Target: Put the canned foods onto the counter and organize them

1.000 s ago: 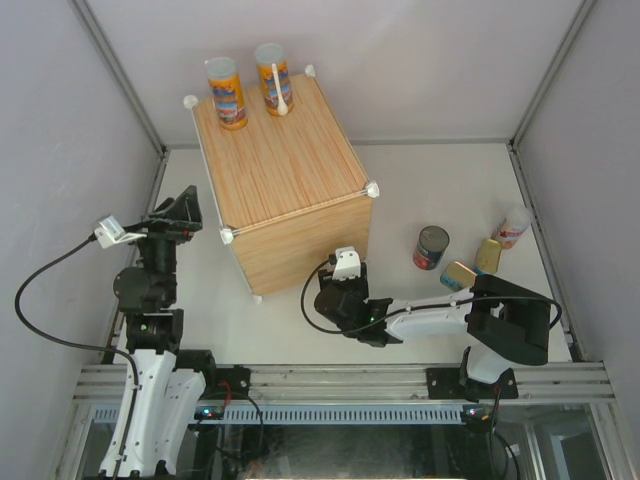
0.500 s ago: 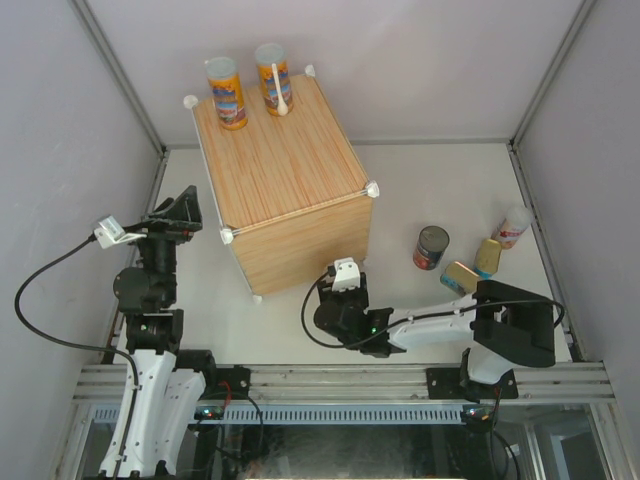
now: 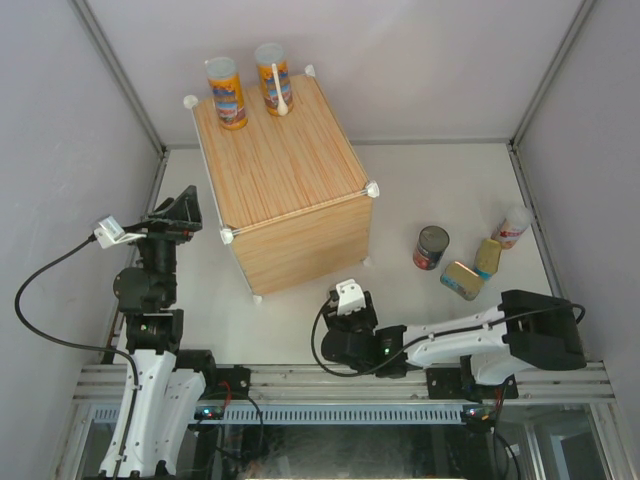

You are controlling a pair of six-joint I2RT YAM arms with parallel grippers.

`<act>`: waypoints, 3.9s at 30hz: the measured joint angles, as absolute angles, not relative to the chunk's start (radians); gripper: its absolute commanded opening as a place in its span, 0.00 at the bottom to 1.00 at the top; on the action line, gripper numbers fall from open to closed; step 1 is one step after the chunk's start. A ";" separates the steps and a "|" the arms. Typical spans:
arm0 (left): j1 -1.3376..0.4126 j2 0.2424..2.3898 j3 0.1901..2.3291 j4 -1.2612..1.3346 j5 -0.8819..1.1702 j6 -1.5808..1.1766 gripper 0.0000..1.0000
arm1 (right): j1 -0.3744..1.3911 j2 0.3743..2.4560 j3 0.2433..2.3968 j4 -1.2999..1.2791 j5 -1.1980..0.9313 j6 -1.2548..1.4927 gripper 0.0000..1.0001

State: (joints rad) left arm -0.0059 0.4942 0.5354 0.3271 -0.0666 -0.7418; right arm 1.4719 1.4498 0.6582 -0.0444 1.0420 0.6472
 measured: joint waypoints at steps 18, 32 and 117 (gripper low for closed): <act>-0.006 0.495 0.535 0.327 -0.067 -0.742 0.91 | 1.680 1.308 0.723 -0.343 1.170 0.743 0.00; -0.006 0.495 0.535 0.327 -0.067 -0.742 0.91 | 1.821 1.192 0.851 -0.216 1.284 0.423 0.00; -0.006 0.556 0.535 0.327 -0.014 -0.733 0.91 | 0.925 2.164 2.055 0.424 0.323 -0.092 0.00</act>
